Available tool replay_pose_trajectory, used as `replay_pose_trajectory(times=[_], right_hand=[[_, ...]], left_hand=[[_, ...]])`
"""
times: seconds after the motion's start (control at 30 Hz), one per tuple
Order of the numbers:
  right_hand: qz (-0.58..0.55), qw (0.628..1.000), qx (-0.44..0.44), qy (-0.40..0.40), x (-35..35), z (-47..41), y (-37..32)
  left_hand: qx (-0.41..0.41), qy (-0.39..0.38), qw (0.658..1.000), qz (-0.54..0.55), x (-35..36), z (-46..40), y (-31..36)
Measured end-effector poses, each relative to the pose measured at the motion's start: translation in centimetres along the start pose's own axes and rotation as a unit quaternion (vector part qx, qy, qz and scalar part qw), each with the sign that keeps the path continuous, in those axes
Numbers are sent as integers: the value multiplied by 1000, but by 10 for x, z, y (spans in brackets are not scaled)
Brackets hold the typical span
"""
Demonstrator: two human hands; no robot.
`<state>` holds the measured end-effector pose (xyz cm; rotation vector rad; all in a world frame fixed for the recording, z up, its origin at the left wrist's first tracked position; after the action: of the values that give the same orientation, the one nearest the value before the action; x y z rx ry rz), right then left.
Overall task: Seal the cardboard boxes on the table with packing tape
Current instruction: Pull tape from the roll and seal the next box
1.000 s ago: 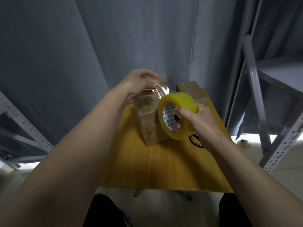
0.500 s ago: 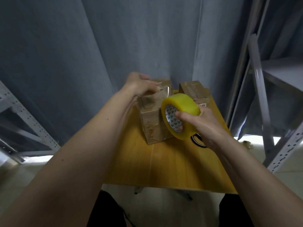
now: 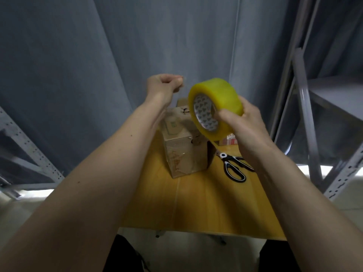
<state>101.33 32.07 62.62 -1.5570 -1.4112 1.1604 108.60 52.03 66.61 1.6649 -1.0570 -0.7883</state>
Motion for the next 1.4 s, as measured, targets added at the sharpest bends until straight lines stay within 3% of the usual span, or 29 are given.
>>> replay_pose_trajectory(times=[0.07, 0.2, 0.33, 0.53, 0.73, 1.1, 1.23, 1.3, 1.4], right_hand=[[31, 999, -5, 22, 2, -10, -1], [-53, 997, 54, 33, 13, -23, 17], [-97, 988, 69, 103, 18, -33, 29], [-128, 951, 66, 273, 32, -37, 50], [-171, 918, 74, 350, 50, -48, 70], [-79, 949, -32, 305, 64, -71, 74], [-64, 952, 7, 300, 45, -88, 86], [-122, 961, 33, 246, 41, -101, 96], [-147, 979, 48, 136, 43, -117, 100]], left_hand=[[21, 21, 1000, 8, -1, -9, 6], [33, 34, 999, -1, -3, -27, 5], [13, 51, 998, -40, -6, -48, -5], [-74, -59, 993, -72, 22, -73, -34], [-137, -97, 984, -66, 30, -89, -67], [-194, -156, 960, -132, 23, -101, -115], [-263, -155, 940, -149, 5, -85, -118], [-312, -140, 928, -147, -12, -69, -119], [-325, -88, 938, -87, -30, -44, -115]])
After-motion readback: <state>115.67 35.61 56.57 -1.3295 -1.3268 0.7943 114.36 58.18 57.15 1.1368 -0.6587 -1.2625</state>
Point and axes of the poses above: each hand's wrist, its own z-axis away from the middle knuckle, its own x-axis out of the palm, y = z × x, the point moved 7 cm from there along -z, towards the middle knuckle, and after that the axes turned 7 degrees about z, right-handed, at the moved point
